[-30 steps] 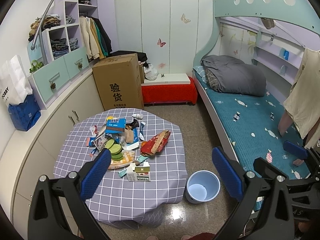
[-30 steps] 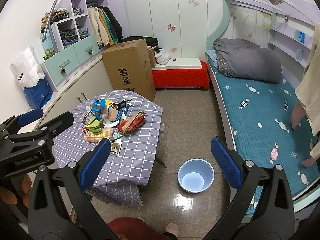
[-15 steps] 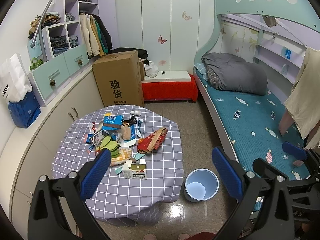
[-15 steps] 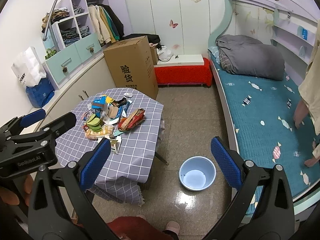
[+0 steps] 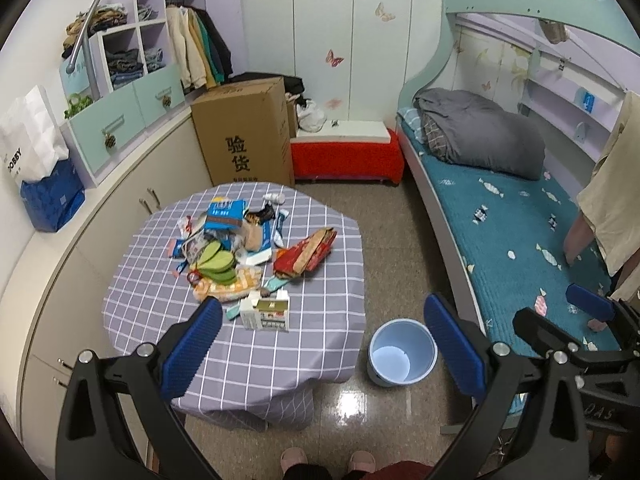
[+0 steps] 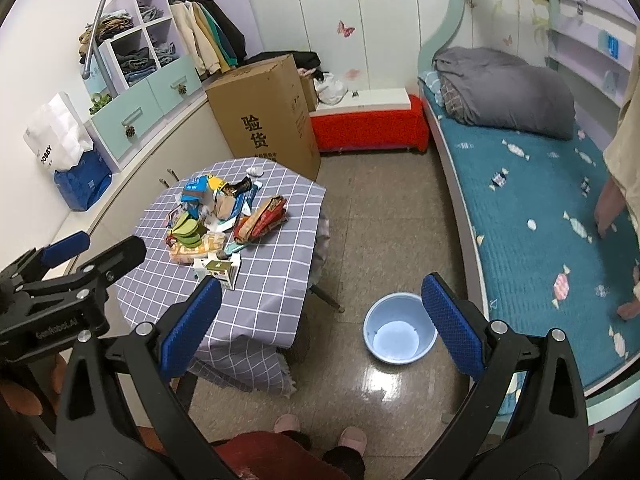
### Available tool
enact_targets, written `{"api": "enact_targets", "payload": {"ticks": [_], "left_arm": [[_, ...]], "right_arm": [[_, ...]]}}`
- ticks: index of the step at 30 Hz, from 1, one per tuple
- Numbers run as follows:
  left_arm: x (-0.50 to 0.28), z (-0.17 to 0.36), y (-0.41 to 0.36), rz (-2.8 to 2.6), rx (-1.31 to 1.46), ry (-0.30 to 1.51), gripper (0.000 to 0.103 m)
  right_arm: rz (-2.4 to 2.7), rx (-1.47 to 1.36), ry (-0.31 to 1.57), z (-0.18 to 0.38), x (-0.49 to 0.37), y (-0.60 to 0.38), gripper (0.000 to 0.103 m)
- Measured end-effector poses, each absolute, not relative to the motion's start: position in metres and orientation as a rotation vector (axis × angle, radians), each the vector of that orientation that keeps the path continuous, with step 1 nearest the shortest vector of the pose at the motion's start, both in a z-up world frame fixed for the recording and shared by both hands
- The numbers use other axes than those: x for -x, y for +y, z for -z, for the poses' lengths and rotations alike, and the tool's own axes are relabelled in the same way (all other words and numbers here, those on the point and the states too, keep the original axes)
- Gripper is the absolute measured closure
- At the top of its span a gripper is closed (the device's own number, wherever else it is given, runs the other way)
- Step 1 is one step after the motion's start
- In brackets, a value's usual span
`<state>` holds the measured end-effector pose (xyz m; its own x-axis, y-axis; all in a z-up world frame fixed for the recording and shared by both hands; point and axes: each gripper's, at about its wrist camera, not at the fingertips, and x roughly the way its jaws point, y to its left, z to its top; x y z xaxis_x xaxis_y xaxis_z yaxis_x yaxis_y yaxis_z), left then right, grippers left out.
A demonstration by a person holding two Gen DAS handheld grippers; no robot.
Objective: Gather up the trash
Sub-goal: 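Grasp the gold box with the left gripper while the right gripper grasps the red snack wrapper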
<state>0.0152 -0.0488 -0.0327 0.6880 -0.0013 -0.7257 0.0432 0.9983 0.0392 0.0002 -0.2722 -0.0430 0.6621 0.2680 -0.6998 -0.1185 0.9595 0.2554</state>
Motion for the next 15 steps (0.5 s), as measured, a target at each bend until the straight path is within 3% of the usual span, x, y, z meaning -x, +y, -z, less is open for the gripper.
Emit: {"api": "enact_targets", "payload": {"ticks": [15], "left_arm": [[-0.070,0.094,0.029,-0.019,0.050,1.019,0.004]], "right_arm": [[-0.239,-0.300,1.050,0.100,-0.065,-0.227,0.005]]}}
